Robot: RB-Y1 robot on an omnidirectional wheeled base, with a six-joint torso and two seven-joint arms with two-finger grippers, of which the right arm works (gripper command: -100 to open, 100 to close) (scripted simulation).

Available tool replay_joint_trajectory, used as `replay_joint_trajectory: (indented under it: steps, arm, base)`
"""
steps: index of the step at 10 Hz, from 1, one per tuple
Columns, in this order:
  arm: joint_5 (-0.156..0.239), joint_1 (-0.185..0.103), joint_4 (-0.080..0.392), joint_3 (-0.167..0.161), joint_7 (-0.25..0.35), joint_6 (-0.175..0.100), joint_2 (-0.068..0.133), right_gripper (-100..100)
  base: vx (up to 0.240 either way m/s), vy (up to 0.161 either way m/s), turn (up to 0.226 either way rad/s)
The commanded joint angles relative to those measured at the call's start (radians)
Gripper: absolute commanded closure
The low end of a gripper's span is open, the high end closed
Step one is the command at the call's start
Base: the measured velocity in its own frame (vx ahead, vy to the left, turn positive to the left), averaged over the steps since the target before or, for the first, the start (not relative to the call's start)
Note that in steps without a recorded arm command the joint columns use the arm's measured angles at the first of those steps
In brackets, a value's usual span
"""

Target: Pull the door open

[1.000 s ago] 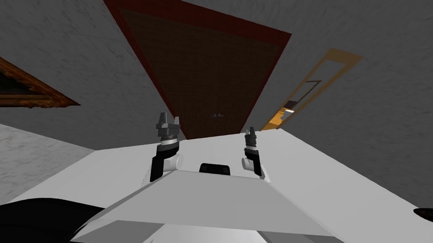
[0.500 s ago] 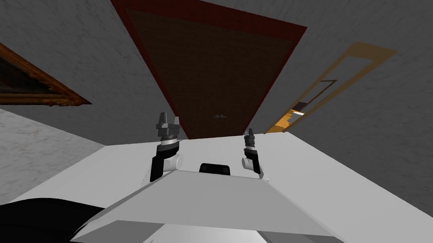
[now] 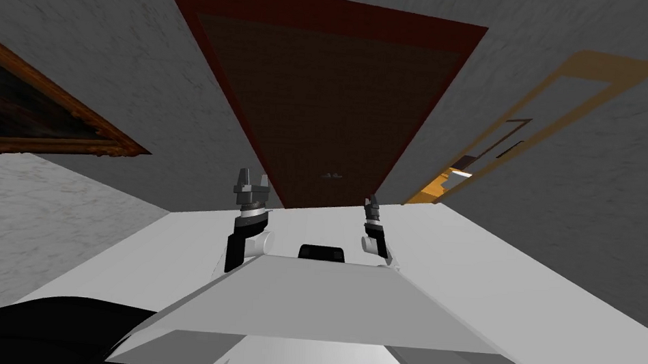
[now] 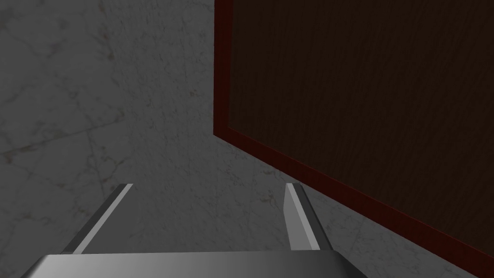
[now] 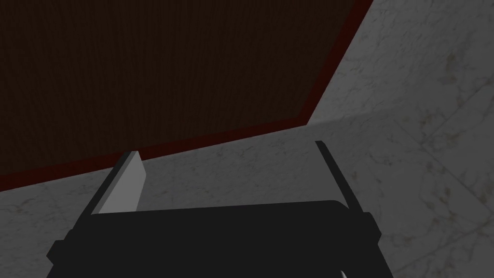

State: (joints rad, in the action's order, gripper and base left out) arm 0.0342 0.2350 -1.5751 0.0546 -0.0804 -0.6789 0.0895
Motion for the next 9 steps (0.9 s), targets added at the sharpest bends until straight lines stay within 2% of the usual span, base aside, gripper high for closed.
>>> replay_joint_trajectory:
  steps: [1,3,4,7,8,9]
  arm:
    - [0.006,-0.015,0.043,0.005,0.004,-0.008,0.004,-100]
    - [0.016,-0.040,0.102,0.013,0.012,-0.017,0.012,-100]
    - [0.016,-0.040,0.112,0.013,0.012,-0.017,0.012,-100]
    - [0.032,-0.077,0.205,0.026,0.024,-0.031,0.023,-100]
    - [0.032,-0.077,0.216,0.026,0.024,-0.031,0.023,-100]
    - [0.037,-0.090,0.250,0.030,0.028,-0.035,0.026,-100]
  base:
    - [0.058,-0.005,0.115]
    - [0.093,-0.005,0.152]
    - [0.068,-0.007,0.041]
    - [0.082,-0.004,0.130]
    - [0.073,-0.009,0.046]
    - [0.063,-0.004,0.095]
